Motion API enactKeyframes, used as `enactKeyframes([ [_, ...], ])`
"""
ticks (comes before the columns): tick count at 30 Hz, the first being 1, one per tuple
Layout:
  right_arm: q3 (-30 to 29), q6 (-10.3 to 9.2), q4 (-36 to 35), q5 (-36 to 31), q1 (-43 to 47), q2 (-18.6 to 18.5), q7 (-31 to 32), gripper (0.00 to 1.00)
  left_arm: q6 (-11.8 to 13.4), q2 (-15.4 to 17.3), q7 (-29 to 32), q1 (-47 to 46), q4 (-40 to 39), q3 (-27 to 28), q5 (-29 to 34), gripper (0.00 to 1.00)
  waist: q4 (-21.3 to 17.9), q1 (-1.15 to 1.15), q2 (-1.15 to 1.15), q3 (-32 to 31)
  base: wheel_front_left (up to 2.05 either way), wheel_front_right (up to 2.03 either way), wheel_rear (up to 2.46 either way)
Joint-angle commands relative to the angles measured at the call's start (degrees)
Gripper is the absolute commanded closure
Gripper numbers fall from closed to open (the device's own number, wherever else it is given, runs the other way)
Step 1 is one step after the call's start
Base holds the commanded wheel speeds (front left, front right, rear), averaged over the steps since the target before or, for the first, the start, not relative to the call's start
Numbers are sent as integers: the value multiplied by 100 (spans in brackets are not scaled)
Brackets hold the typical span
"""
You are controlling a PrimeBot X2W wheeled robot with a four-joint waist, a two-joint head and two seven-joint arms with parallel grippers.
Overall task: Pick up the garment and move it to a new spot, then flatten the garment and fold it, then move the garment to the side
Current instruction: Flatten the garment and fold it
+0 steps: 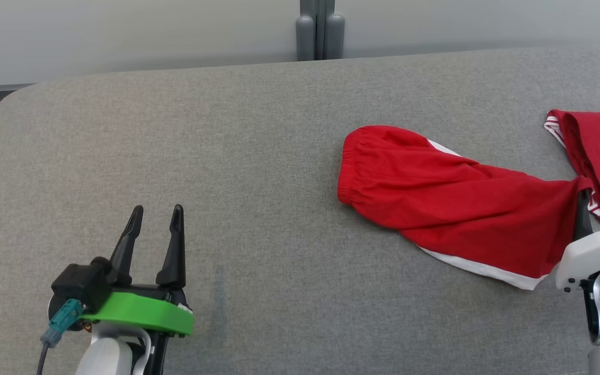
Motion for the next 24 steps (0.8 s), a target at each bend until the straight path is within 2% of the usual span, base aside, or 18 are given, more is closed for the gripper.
enactKeyframes([
  [1,-74,-5,13,-54,-88,-23,-49,0,-12,54,1,-6,19,-15,21,0,8,0,0,-10,0,0,0],
  [5,-210,-5,-76,22,-127,-15,-172,0,-12,65,1,-4,37,-12,17,0,16,0,0,-42,0,0,0],
  [8,-52,-5,-88,245,-3,-13,-323,0,-12,64,1,7,49,3,2,0,7,0,0,-68,0,0,0],
  [15,614,-5,-199,990,328,-14,-612,0,-12,39,1,53,53,16,18,0,-67,0,0,-100,0,0,0],
  [21,1341,-6,-350,891,517,-19,-1189,0,-12,17,0,56,85,-13,48,0,-131,0,0,-127,0,0,0],
  [24,1472,-7,-242,891,554,-22,-1376,0,-12,11,1,67,96,-23,63,0,-132,0,0,-154,0,0,0],
])
